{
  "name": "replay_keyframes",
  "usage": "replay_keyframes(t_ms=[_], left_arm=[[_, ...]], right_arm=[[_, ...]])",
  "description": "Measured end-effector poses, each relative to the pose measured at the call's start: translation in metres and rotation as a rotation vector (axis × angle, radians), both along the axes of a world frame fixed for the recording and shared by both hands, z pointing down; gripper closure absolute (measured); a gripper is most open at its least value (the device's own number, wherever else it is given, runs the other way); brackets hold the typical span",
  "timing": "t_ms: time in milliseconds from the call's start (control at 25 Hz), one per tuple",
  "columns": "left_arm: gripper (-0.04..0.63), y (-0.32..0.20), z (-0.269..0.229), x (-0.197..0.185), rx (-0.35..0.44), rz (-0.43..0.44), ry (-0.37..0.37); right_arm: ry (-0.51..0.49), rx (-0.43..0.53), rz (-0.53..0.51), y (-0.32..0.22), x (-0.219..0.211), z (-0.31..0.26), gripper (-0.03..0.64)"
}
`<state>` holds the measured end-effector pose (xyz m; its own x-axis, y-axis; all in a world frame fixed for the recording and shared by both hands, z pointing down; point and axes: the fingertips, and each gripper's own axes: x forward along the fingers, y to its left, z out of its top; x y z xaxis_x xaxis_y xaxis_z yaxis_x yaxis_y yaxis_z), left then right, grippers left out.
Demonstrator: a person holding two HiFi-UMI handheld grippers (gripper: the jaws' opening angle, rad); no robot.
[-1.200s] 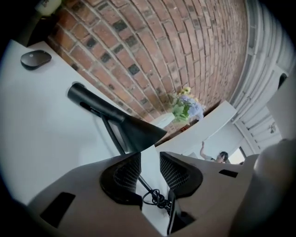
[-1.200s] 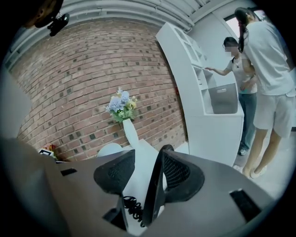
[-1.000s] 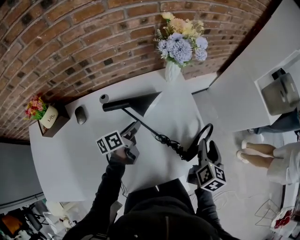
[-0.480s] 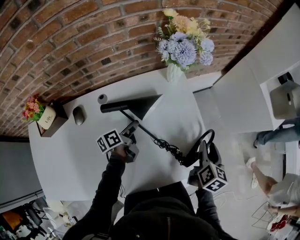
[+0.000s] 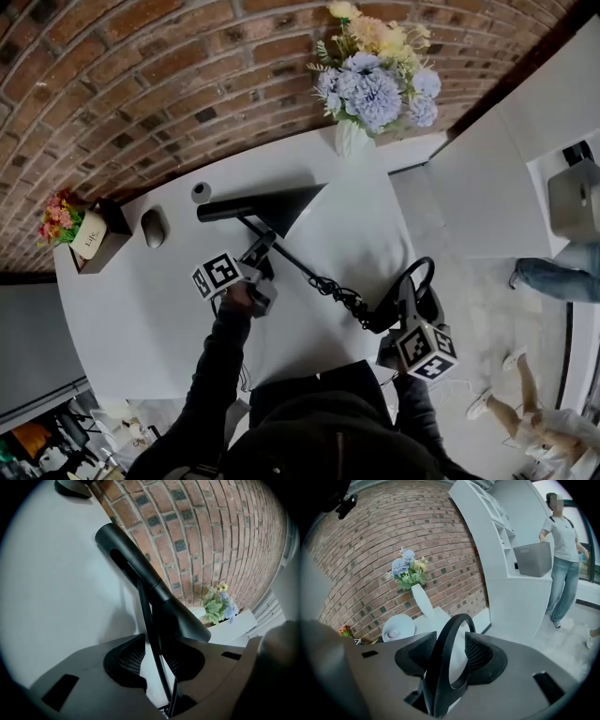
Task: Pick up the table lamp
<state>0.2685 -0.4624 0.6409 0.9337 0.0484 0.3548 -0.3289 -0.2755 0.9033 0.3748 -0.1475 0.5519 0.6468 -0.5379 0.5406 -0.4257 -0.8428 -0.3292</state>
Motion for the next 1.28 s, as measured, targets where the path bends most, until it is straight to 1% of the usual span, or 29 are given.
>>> replay_keyframes(t_ms=[120, 280, 360, 440, 640, 800, 920, 1120, 1280], left_arm=[[0.507, -0.001, -0.001, 0.005, -0.005, 0.008, 0.014], [0.515, -0.001, -0.002, 0.007, -0.024, 0.008, 0.032], [0.518, -0.001, -0.002, 0.007, -0.039, 0.005, 0.038], [0.523, -0.001, -0.002, 0.007, -0.061, -0.006, 0.046], [0.531, 0.000, -0.001, 0.006, -0.081, -0.020, 0.045], [0.538, 0.001, 0.000, 0.005, -0.110, -0.039, 0.051], [0.538, 0.001, -0.002, 0.005, -0.108, -0.044, 0.059], [0.541, 0.002, -0.006, 0.002, -0.119, -0.056, 0.074], [0.543, -0.002, -0.016, 0.001, -0.087, -0.049, 0.095]], right_arm=[[-0.010, -0.011, 0.005, -0.001, 0.001, 0.002, 0.465], [-0.021, -0.015, 0.007, -0.004, 0.002, 0.003, 0.468], [-0.023, -0.010, 0.001, -0.007, 0.001, 0.003, 0.494], [-0.031, 0.015, 0.007, -0.011, 0.000, 0.002, 0.548], [-0.051, 0.044, 0.009, -0.012, 0.000, 0.003, 0.566], [-0.041, 0.015, 0.002, -0.009, 0.001, 0.004, 0.571], [-0.025, 0.004, 0.007, -0.008, 0.002, 0.001, 0.580], [0.020, -0.006, -0.013, -0.010, 0.004, -0.005, 0.589], [0.018, 0.015, -0.010, -0.011, 0.004, -0.007, 0.591]])
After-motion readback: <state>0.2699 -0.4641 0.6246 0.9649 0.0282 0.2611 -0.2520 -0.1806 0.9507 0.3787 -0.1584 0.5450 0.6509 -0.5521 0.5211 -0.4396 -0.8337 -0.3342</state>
